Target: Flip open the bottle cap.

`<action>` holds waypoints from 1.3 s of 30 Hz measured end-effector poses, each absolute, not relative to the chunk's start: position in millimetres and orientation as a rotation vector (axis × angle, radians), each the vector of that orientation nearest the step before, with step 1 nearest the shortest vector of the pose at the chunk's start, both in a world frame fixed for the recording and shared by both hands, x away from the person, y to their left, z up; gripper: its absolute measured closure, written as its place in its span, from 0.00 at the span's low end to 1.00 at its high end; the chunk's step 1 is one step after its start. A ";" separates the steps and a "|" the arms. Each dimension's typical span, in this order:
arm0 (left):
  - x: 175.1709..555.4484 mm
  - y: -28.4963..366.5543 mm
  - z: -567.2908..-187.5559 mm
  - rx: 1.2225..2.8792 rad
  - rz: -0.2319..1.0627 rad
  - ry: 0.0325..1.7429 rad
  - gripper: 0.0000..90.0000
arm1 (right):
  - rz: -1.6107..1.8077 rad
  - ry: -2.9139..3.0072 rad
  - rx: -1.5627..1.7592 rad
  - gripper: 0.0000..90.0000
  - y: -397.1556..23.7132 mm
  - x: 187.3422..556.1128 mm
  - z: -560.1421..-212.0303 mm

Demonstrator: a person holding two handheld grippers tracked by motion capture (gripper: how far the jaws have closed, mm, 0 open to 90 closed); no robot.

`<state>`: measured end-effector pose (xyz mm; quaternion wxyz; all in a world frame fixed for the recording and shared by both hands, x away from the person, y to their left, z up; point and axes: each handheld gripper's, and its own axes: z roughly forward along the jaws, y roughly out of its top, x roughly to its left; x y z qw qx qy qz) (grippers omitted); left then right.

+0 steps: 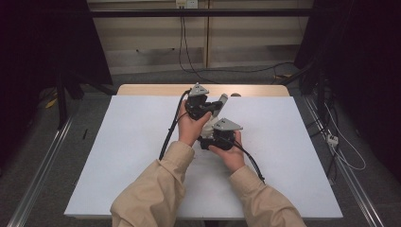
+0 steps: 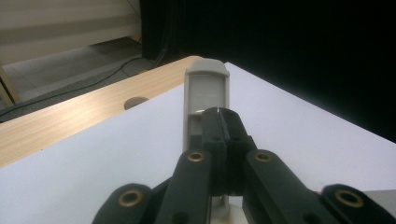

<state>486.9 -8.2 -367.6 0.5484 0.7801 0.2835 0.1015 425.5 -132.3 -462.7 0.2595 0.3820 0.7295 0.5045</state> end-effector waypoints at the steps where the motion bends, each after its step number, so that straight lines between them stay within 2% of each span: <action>1: 487.0 -8.3 -367.9 1.848 0.239 0.673 1.00 | 1.367 1.977 1.035 0.21 -132.3 425.5 -462.7; 39: 491.8 -13.1 -375.2 1.872 0.231 0.688 1.00 | 1.368 1.977 1.033 0.21 -132.1 425.3 -462.7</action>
